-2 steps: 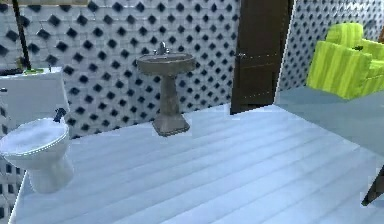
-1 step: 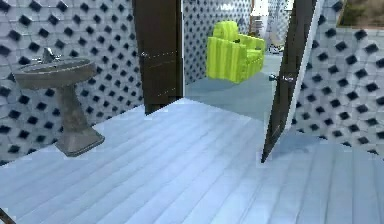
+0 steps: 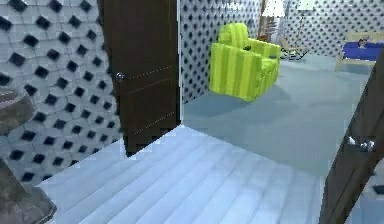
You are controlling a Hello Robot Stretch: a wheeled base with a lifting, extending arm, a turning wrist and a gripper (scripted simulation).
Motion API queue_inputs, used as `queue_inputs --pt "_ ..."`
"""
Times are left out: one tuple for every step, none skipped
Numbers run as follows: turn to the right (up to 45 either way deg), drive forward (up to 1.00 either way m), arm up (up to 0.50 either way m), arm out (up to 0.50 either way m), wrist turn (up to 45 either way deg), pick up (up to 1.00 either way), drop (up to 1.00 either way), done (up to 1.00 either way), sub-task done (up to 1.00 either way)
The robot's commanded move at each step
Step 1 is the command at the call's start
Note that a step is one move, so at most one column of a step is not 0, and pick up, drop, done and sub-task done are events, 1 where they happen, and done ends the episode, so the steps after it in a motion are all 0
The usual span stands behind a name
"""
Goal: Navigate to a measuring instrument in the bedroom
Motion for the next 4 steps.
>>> queue_inputs --pt "0.0 0.85 0.0 0.0 0.0 0.0 0.0 0.0 0.0" --pt "33.0 0.0 0.0 0.0 0.0 0.0 0.0 0.0 0.0" --pt "0.0 0.7 0.0 0.0 0.0 0.0 0.0 0.0 0.0" --pt "12.0 0.0 0.0 0.0 0.0 0.0 0.0 0.0 0.0"
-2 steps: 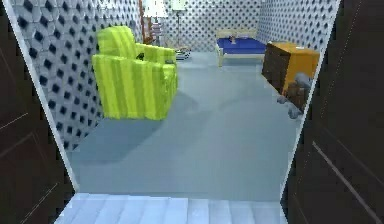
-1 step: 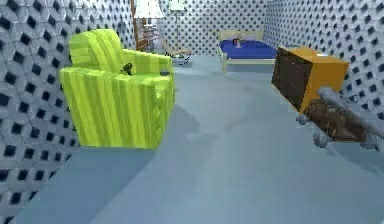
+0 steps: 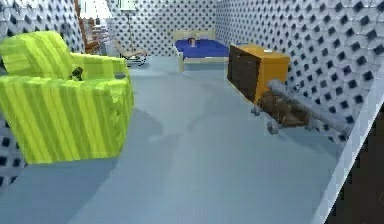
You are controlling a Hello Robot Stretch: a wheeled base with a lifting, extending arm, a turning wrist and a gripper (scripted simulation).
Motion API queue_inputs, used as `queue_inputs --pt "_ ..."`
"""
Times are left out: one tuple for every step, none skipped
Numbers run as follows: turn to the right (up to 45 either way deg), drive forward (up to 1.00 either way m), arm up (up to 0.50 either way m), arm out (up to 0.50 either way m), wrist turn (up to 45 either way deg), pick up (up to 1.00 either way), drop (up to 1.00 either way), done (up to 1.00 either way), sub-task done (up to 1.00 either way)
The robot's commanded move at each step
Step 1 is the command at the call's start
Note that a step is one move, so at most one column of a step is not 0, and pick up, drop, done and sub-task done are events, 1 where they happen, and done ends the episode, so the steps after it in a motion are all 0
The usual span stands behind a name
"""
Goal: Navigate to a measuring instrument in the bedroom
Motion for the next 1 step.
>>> queue_inputs --pt "0.0 1.0 0.0 0.0 0.0 0.0 0.0 0.0 0.0"
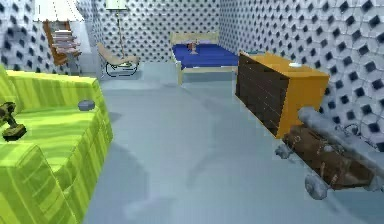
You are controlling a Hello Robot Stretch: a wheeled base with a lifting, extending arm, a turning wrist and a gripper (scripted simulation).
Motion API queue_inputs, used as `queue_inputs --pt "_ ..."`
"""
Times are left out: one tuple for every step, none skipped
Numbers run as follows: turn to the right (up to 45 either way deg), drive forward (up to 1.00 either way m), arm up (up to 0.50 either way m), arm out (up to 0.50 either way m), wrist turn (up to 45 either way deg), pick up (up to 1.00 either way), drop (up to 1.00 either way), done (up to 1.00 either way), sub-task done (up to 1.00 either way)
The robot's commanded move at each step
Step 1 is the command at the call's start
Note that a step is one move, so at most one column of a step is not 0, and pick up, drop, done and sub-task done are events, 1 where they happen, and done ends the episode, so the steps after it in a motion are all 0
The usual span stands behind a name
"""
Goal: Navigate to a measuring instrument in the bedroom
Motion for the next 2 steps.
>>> queue_inputs --pt "3.0 0.0 0.0 0.0 0.0 0.0 0.0 0.0 0.0" --pt "0.0 0.9 0.0 0.0 0.0 0.0 0.0 0.0 0.0"
